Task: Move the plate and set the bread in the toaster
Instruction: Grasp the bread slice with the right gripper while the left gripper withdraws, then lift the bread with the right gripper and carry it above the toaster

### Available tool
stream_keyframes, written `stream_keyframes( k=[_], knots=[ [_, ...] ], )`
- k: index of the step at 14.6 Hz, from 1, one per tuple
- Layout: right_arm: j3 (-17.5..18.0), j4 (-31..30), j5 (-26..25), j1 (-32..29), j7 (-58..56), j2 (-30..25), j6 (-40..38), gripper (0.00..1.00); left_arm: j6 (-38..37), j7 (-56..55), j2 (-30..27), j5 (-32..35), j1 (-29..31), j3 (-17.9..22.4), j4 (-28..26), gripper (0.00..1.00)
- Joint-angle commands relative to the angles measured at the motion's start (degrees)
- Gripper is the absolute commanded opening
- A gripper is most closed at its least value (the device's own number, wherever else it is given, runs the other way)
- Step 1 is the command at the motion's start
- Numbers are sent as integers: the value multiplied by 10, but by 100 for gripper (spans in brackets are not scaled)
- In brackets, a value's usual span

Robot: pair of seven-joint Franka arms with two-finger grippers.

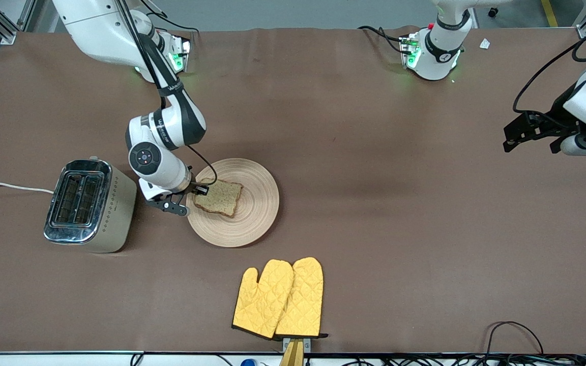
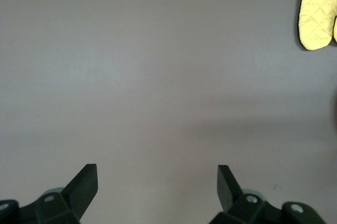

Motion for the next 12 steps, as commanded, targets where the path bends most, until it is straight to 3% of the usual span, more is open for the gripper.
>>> stream_keyframes(
  k=[1, 6, 12],
  knots=[
    [-1, 62, -9, -11, -5, -4, -91, 0, -3, -3, 4, 9, -1, -2, 15, 100],
    [0, 192, -72, -26, -12, -4, -253, 0, -3, -2, 5, 9, 1, -2, 15, 100],
    [-1, 306, -121, -32, -64, -5, -387, 0, -3, -3, 6, 9, 2, -1, 26, 100]
  ],
)
